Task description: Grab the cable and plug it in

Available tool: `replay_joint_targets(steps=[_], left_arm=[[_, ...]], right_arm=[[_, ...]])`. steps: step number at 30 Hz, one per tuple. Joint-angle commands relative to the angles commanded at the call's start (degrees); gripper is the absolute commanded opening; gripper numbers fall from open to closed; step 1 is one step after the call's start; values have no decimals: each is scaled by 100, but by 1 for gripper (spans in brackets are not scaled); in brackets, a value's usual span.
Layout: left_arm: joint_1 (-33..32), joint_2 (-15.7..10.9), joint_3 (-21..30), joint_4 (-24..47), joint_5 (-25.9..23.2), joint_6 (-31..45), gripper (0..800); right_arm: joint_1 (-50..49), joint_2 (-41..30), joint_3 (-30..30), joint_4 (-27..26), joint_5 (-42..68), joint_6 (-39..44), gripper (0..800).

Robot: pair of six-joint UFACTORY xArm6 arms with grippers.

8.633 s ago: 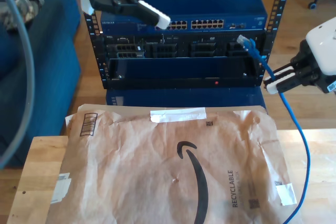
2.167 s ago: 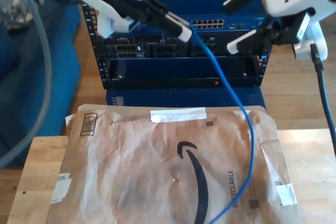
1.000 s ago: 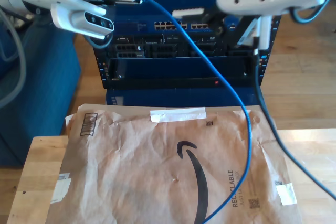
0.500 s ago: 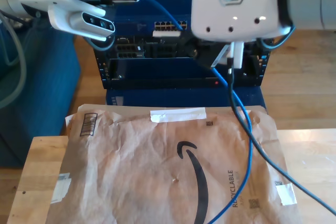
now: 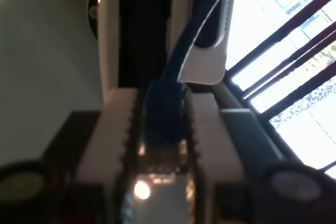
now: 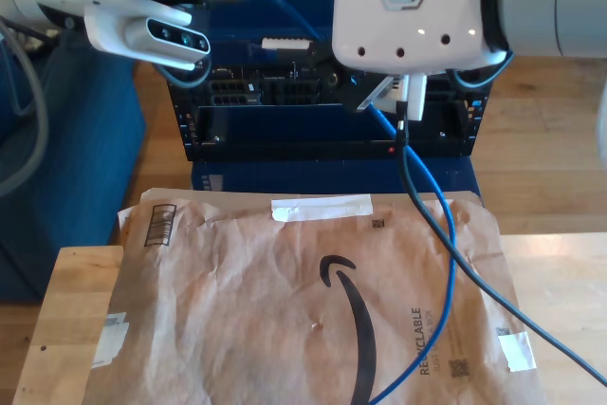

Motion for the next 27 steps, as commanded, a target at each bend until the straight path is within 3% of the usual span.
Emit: replay_joint_targets(steps=[9,18,27], left_arm=[[-70,0,0,9,9,0,37],[-79,9,9,18,9,-9,49],[-105,9,9,26,0,-9,49]], right_arm=[[79,70,0,9,-167,9,456],[132,70,9,9,-387,26,276],[149,70,18,18,-387,35,239]])
